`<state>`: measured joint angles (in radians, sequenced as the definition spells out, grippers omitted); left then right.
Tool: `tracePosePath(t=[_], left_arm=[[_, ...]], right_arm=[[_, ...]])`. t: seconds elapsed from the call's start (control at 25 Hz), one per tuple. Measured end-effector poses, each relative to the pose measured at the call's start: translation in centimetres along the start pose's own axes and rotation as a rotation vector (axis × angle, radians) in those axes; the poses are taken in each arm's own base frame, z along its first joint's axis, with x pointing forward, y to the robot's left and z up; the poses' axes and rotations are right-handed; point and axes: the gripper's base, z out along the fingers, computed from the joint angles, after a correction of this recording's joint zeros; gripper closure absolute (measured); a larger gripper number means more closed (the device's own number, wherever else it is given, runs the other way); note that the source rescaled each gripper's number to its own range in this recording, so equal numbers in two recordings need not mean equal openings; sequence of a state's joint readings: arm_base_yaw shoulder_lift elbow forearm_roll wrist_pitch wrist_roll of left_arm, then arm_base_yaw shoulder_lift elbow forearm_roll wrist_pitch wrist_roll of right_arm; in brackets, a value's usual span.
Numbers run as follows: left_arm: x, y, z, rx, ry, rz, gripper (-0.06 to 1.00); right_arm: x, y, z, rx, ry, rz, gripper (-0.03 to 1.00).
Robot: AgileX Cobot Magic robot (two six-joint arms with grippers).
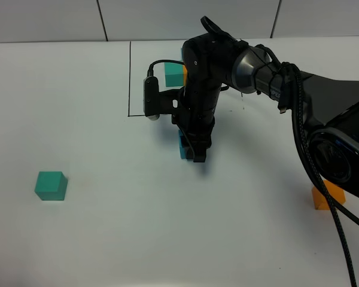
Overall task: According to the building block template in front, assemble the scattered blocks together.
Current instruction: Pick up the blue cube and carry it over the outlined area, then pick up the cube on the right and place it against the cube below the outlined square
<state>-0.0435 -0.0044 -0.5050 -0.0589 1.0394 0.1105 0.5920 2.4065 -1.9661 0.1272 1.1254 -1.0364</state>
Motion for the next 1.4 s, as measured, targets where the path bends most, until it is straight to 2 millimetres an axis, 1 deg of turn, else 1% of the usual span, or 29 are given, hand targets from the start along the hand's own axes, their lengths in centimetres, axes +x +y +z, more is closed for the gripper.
tracePosePath(t=[0.2, 0.72, 0.96, 1.0, 1.04, 1.08, 1.24, 1.32, 1.36, 1.4], left_arm=[[0.00, 0.00, 0.00, 0.000, 0.000, 0.000, 0.07], [0.00, 0.00, 0.00, 0.000, 0.000, 0.000, 0.07], [0.00, 0.00, 0.00, 0.000, 0.000, 0.000, 0.07], [0.00, 0.00, 0.00, 0.000, 0.000, 0.000, 0.07], [0.00, 0.00, 0.00, 0.000, 0.000, 0.000, 0.07], [0.00, 0.00, 0.00, 0.000, 0.000, 0.000, 0.07], [0.00, 0.00, 0.00, 0.000, 0.000, 0.000, 0.07], [0.00, 0.00, 0.00, 0.000, 0.000, 0.000, 0.07], [0.00, 0.00, 0.00, 0.000, 0.000, 0.000, 0.07], [0.00, 0.00, 0.00, 0.000, 0.000, 0.000, 0.07]], right_arm=[[0.15, -0.01, 1.02, -0.017, 0.013, 0.005, 0.96], [0.10, -0.06, 0.97, -0.014, 0.011, 0.093, 0.96], [0.10, -0.11, 0.97, -0.010, 0.011, 0.101, 0.96], [0.13, -0.13, 0.97, -0.006, 0.014, 0.099, 0.94], [0.17, -0.19, 0.97, 0.000, 0.018, 0.096, 0.88], [0.28, -0.25, 0.97, 0.008, 0.030, 0.089, 0.79], [0.58, -0.50, 0.90, 0.036, 0.062, 0.063, 0.35], [0.63, -0.56, 0.79, 0.044, 0.069, 0.055, 0.21], [0.64, -0.59, 0.59, 0.051, 0.071, 0.052, 0.16], [0.66, -0.61, 0.38, 0.056, 0.074, 0.049, 0.13]])
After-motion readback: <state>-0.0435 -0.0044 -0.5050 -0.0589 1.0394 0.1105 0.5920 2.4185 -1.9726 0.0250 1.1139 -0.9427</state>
